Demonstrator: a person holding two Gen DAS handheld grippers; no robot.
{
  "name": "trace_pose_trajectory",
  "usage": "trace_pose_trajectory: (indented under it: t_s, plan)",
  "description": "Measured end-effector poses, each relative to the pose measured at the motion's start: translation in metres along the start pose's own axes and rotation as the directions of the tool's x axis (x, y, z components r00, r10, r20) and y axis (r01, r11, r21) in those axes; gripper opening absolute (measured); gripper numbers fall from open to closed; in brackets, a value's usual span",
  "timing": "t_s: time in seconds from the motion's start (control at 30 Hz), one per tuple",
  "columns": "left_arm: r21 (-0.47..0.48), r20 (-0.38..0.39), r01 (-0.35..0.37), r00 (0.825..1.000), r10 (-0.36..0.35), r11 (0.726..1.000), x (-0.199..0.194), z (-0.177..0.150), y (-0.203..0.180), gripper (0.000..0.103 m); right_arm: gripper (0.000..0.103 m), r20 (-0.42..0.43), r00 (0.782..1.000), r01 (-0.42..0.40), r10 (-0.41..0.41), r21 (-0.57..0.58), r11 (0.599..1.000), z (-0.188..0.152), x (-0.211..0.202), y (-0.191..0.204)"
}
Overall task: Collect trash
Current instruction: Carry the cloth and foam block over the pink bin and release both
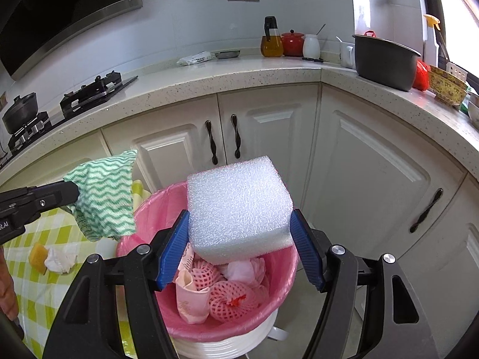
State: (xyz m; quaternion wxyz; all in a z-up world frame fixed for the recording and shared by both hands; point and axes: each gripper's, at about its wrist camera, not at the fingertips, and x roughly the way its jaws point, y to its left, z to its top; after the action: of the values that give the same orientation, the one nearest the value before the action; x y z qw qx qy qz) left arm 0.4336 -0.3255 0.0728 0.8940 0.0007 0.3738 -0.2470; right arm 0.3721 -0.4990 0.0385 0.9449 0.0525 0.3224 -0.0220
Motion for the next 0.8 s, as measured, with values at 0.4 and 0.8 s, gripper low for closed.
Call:
trace_pose_trajectory:
  t_s: [0.4,0.8]
  plan:
    - [-0.025,-0.031,-0.003,1.000,0.002,1.000,0.028,0.003,0.009,0.030,0.071,-0.012,0.999,0.033,-0.033,0.007,0.999,0.006,0.016,-0.015]
    - [-0.033,0.009,-0.031,0.999,0.031,0.999,-0.022,-0.013,0.032,0.038,0.075,0.015,1.000,0.027,-0.027,0.007,1.000,-0.004,-0.011,-0.005]
